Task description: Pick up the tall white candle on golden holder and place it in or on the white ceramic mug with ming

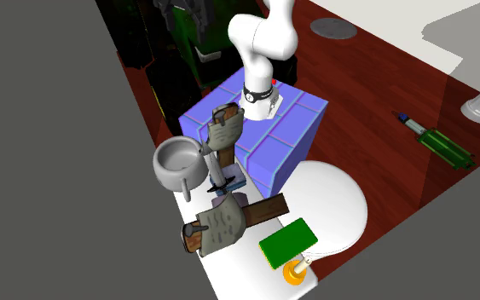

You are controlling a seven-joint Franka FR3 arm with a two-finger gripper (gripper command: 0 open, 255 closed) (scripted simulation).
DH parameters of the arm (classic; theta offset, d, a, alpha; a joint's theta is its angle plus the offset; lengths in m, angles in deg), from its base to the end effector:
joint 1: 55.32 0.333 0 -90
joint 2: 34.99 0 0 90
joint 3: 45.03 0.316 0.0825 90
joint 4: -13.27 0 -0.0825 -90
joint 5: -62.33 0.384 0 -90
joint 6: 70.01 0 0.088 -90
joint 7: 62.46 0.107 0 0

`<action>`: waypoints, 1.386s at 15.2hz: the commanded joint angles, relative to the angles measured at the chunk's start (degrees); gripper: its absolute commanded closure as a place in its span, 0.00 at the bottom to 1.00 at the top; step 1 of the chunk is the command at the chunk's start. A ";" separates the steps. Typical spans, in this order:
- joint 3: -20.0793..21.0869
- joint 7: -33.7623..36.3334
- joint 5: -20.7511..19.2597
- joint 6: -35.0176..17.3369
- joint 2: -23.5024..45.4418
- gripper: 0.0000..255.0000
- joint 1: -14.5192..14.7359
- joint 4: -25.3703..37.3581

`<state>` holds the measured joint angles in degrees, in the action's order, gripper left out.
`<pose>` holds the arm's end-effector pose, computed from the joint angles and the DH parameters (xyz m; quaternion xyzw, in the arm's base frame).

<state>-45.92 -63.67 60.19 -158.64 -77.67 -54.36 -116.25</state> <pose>0.3166 -0.0054 0.6206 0.9997 0.0124 0.0155 0.0135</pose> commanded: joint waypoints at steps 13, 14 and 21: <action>12.37 14.94 6.75 -11.57 12.06 0.00 3.60 0.18; 13.37 16.17 7.04 -12.52 13.47 0.00 3.83 0.66; 20.17 25.08 7.21 -18.57 24.81 0.00 5.04 5.96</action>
<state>-26.63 -39.91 67.65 -176.60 -54.98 -49.36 -111.81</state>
